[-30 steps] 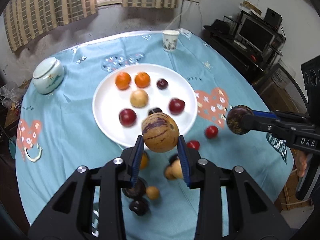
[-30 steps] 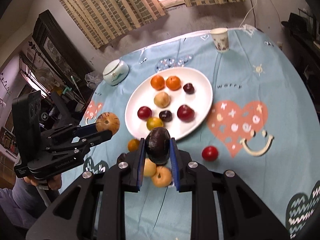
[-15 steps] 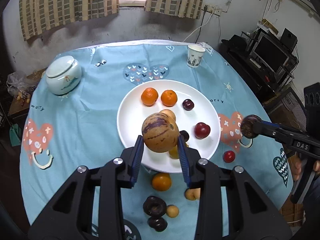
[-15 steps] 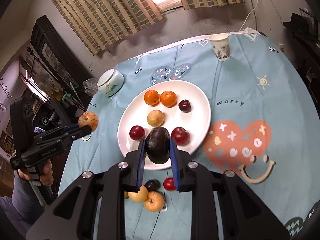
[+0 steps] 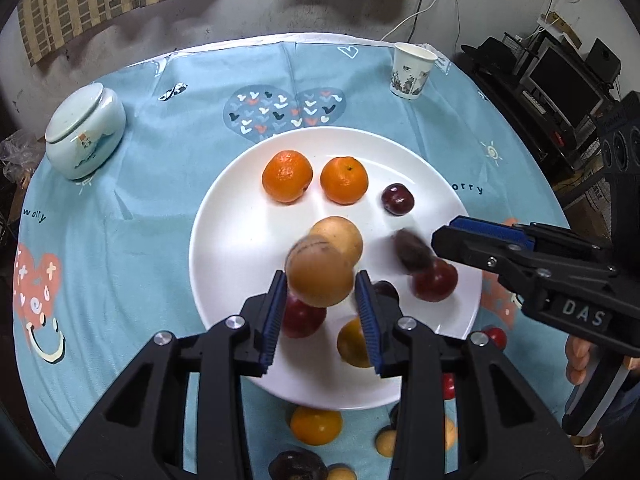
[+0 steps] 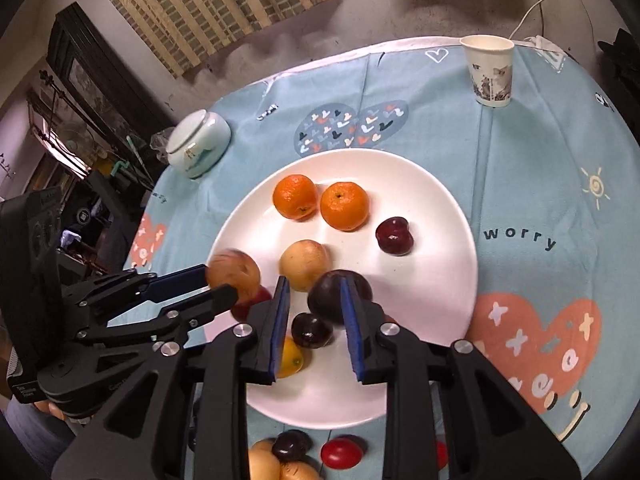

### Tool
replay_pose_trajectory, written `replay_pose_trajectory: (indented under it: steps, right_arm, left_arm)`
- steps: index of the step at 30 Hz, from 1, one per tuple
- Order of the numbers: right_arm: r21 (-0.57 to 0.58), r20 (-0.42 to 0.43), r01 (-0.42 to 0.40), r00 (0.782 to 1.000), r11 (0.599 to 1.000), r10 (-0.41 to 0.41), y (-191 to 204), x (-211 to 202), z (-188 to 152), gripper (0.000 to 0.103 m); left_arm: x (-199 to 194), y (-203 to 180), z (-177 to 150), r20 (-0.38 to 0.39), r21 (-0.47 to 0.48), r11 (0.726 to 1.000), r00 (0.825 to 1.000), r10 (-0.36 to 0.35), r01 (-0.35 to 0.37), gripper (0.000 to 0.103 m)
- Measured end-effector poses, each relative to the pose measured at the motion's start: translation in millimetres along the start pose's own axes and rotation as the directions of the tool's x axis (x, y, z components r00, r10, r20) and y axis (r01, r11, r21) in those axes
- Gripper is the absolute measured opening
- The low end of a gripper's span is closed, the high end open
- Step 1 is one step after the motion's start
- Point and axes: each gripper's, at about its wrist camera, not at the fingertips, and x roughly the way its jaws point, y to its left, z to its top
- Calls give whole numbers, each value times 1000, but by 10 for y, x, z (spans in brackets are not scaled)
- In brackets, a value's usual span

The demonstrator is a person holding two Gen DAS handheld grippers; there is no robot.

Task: Organize fruits
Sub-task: 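Carry the striped fruit and dark plum onto the plate and open both tools, then withdraw both open tools back toward the fruit pile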

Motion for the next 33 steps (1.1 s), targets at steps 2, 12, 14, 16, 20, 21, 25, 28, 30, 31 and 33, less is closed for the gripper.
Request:
replay_pose_trajectory:
  steps: [2, 12, 14, 16, 20, 21, 25, 28, 30, 31, 33]
  right_arm:
    - [3, 1, 21, 1000, 1000, -21, -28, 27, 23, 51]
    - [47, 96, -7, 995, 999, 2, -131, -548, -261, 62]
    - [80, 85, -73, 994, 994, 66, -144, -681, -398, 62]
    - [54, 54, -54, 997, 997, 51, -64, -734, -608, 62]
    - [-81, -25, -18, 1000, 997, 16, 270, -653, -1090, 62]
    - [-100, -56, -24, 998, 995, 19, 335, -595, -1187, 62]
    - [-133, -144, -61, 989, 989, 41, 501, -387, -1382, 62]
    - [-194, -165, -36, 986, 980, 4, 641, -301, -1414, 62]
    - [-230, -141, 17, 989, 973, -51, 694, -257, -1394, 62]
    - [-243, -141, 28, 988, 970, -64, 715, -222, -1386, 62]
    - [-267, -150, 46, 985, 963, -89, 760, -131, -1393, 62]
  left_arm:
    - [2, 9, 5, 8, 9, 1000, 1000, -10, 10, 36]
    - [-415, 110, -66, 98, -13, 1000, 995, -2, 3, 54]
    - [-548, 115, -144, 114, -11, 1000, 993, -11, 12, 53]
    - [-673, 111, -250, 125, -4, 1000, 992, -15, 16, 55]
    - [-867, 154, -520, 133, -9, 1000, 991, -13, 15, 61]
    - [-900, 182, -581, 132, -18, 1000, 991, -12, 15, 61]
    - [-973, 344, -901, 104, -58, 998, 995, 7, -1, 61]
    - [-1015, 449, -1161, 79, -77, 997, 997, 21, -15, 61]
    - [-1023, 511, -1315, 60, -95, 995, 998, 22, -17, 61]
    - [-1015, 537, -1393, 47, -103, 995, 999, 23, -18, 61]
    - [-978, 574, -1557, 16, -112, 993, 1000, 25, -23, 61]
